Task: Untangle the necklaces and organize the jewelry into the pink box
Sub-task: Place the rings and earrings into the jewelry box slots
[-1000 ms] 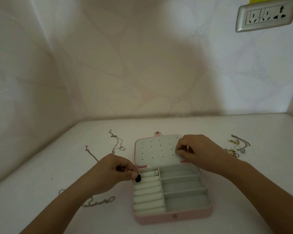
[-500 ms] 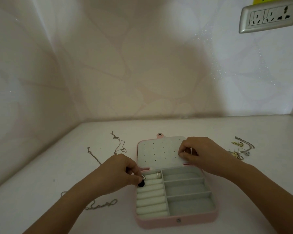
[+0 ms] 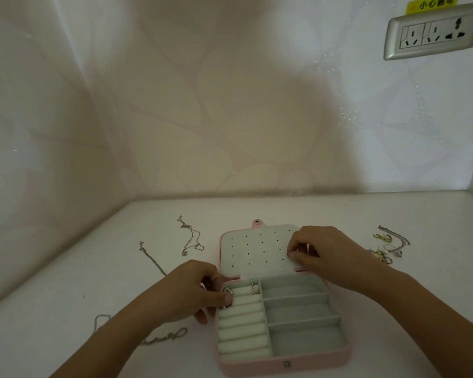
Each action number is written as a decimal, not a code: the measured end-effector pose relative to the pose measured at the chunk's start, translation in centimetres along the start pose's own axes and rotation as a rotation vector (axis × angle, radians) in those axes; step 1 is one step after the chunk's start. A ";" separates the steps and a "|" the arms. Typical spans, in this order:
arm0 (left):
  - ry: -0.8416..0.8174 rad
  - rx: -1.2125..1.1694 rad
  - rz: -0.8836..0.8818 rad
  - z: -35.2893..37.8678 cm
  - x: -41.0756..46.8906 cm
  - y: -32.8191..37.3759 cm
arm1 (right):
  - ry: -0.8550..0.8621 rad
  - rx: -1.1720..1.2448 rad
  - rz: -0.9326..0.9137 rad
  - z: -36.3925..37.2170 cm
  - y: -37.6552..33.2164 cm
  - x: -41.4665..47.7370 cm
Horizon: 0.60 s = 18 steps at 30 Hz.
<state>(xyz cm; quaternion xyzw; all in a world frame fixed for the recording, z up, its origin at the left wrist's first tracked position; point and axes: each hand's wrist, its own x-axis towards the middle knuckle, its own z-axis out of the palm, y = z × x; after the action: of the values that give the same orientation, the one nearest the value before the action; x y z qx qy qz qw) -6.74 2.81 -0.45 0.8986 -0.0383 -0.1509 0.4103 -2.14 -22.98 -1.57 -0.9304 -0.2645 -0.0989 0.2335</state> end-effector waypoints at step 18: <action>0.251 0.077 0.365 -0.3 2.7 2.2 | 0.027 0.152 0.198 -3.7 1.8 -0.4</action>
<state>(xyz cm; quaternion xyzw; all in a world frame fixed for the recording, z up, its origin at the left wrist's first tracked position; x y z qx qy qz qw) -4.00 1.09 0.73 0.9035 -0.1546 0.0401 0.3977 -1.73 -26.30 0.81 -0.9302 -0.1749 -0.0677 0.3156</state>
